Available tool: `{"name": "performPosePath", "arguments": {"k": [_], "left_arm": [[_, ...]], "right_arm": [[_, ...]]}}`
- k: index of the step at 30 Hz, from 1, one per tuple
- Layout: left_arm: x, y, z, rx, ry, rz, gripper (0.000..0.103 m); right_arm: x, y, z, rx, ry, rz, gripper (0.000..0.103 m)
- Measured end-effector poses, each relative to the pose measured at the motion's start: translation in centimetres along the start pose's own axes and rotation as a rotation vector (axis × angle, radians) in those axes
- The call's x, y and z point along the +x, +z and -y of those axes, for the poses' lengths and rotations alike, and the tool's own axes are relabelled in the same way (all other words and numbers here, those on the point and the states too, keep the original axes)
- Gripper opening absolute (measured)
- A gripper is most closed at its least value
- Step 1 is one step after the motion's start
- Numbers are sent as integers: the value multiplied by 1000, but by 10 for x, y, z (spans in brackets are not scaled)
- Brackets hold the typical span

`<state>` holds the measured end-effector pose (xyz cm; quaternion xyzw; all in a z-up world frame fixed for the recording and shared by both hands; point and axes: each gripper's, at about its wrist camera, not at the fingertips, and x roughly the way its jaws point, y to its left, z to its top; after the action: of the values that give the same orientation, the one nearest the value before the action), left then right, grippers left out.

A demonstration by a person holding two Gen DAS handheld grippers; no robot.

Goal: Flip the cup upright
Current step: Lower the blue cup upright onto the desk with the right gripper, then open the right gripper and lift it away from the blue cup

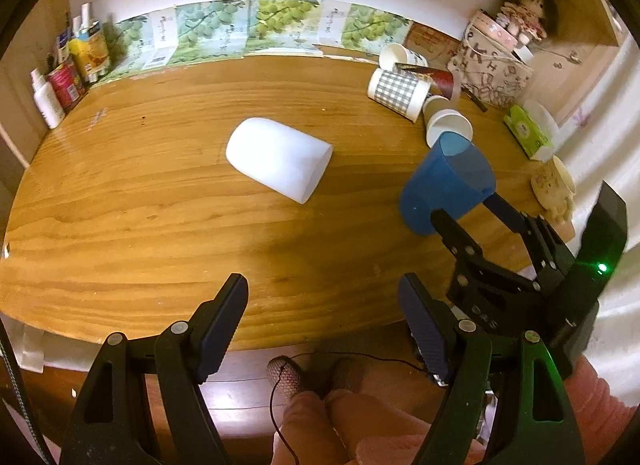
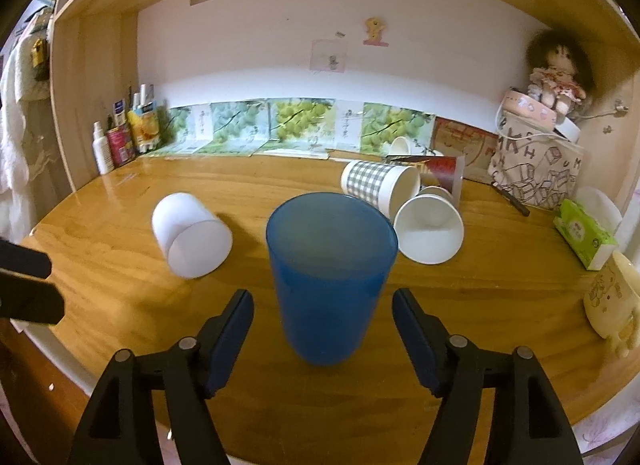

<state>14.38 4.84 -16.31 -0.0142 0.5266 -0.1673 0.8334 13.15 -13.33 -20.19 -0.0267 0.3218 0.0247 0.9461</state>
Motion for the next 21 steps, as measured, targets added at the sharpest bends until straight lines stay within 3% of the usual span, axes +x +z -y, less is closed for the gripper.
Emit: {"name": "performPosePath", "arguments": {"k": [10, 21], "left_arm": [[-29, 5, 13, -97, 77, 46, 81], [-80, 17, 54, -106, 199, 175, 81]], "right_arm": [[-41, 13, 13, 65, 124, -74, 81], [-108, 62, 48, 113, 144, -214, 83]]}}
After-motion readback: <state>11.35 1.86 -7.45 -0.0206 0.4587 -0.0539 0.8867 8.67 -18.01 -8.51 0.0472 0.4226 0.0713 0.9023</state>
